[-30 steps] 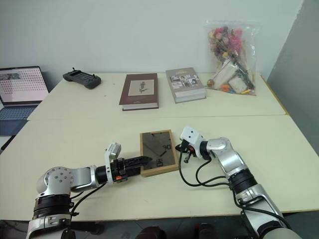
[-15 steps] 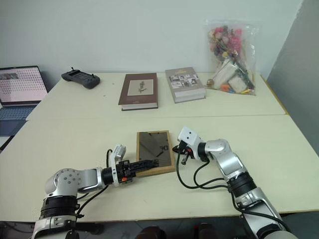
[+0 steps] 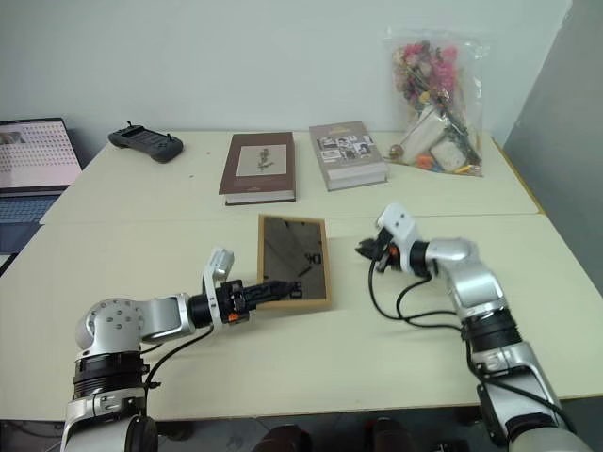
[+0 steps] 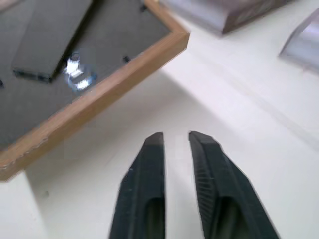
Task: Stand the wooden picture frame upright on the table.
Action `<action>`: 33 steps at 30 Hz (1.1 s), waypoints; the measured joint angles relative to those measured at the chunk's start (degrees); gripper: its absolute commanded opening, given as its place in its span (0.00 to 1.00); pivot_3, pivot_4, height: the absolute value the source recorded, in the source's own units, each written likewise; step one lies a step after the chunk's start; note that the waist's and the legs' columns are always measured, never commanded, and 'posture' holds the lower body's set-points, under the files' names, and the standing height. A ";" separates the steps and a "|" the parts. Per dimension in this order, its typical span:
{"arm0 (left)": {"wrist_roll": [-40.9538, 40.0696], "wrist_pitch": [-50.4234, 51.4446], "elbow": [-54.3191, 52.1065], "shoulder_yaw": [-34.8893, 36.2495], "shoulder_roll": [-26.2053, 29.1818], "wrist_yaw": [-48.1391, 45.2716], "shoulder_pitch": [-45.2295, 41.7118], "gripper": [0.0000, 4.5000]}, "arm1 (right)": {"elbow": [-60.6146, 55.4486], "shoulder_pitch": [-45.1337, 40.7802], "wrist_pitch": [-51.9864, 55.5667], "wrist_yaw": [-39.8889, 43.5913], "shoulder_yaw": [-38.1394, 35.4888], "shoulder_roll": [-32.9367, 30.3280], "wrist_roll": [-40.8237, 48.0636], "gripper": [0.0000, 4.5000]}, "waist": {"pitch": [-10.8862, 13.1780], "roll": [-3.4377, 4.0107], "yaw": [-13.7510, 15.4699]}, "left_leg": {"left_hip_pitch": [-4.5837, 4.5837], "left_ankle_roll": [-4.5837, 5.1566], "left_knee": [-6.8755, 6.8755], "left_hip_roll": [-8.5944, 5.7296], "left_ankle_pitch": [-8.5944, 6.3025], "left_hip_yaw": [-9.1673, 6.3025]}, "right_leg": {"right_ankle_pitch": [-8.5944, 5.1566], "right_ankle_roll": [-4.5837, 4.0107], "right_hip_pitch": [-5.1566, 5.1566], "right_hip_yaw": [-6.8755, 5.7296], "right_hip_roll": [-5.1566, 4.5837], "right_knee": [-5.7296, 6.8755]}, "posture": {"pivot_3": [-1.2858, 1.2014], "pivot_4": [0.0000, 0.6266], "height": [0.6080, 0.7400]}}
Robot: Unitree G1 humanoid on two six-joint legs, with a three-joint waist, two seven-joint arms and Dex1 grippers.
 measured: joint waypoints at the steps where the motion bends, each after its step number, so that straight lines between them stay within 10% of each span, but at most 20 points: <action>1: -0.67 0.32 -0.69 0.10 -0.02 -0.06 -0.17 0.29 | -1.19 -0.96 1.59 0.62 -0.40 0.02 1.35 0.43 | 0.00 0.00 -0.10 | -0.01 0.00 0.01 0.01 0.00 -0.02 | 0.00 0.00 0.00 0.00 0.02 -0.02 | 0.52 0.24 1.00; 13: -2.59 -0.21 -4.94 -0.09 1.98 -0.04 -1.44 0.29 | -1.75 -9.93 11.44 -0.04 1.16 7.39 9.43 1.00 | 0.01 -0.02 -0.76 | -0.09 0.01 0.01 -0.03 0.00 -0.05 | 0.00 0.00 -0.04 0.00 0.01 -0.04 | 0.52 0.24 1.00; 23: -2.35 -0.55 -5.95 -0.59 3.08 0.88 -1.34 0.29 | 0.34 -10.49 3.38 -0.83 7.91 13.12 4.79 1.00 | 0.02 -0.03 -0.83 | -0.24 -0.01 0.02 -0.03 0.01 -0.07 | 0.01 -0.01 -0.21 -0.01 0.00 -0.01 | 0.52 0.24 1.00; 33: -4.67 0.87 -6.52 -0.21 3.20 1.34 -1.19 0.29 | -11.59 -6.37 14.11 4.24 3.39 6.19 15.47 1.00 | 0.02 -0.04 -0.71 | -0.32 0.01 0.04 -0.06 -0.01 -0.16 | 0.01 0.00 -0.23 -0.06 -0.02 -0.03 | 0.52 0.24 1.00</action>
